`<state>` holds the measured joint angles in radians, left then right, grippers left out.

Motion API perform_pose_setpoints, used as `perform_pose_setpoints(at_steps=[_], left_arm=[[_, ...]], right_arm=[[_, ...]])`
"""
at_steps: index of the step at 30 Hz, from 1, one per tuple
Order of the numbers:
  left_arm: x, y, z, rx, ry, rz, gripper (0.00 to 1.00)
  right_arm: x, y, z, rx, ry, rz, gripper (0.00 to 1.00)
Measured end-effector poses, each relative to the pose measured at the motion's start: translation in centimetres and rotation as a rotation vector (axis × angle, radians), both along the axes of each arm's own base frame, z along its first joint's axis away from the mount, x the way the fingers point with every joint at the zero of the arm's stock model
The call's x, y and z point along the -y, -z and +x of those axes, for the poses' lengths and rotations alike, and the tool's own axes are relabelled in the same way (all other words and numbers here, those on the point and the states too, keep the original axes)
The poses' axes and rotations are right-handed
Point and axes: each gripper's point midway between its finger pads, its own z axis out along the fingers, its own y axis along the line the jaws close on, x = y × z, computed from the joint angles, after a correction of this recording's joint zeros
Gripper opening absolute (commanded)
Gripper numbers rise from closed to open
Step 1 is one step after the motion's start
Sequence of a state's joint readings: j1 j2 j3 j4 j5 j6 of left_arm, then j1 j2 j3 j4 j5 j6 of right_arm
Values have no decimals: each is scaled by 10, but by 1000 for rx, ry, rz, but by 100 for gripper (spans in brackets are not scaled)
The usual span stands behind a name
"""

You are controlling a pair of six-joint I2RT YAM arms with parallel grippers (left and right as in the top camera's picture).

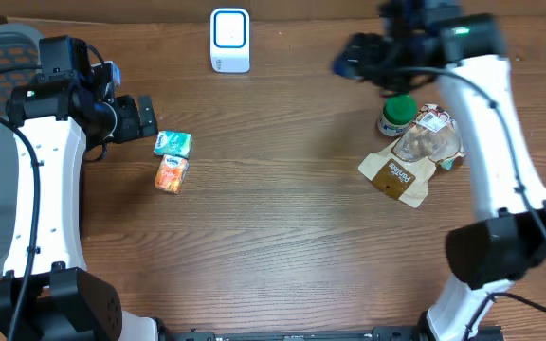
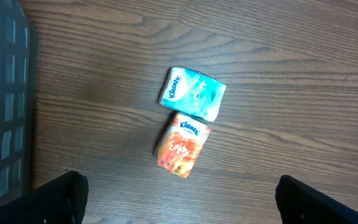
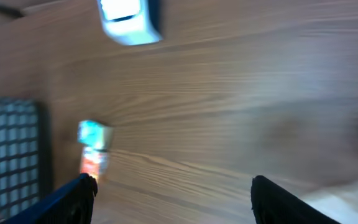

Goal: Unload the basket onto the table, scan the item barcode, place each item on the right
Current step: 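Raise the right gripper and move it to center below the scanner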

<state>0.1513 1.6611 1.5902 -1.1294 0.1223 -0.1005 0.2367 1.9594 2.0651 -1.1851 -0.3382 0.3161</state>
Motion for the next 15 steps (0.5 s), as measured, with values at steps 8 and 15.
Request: perform_pose_setpoints(at_steps=[8,15], left_arm=[[0,0,0,0,0,0,100],[0,0,0,1,0,0,100]], right_arm=[[-89,72,-12,-129,-108,-30,77],[-74,105,0,-173,-45,-92,78]])
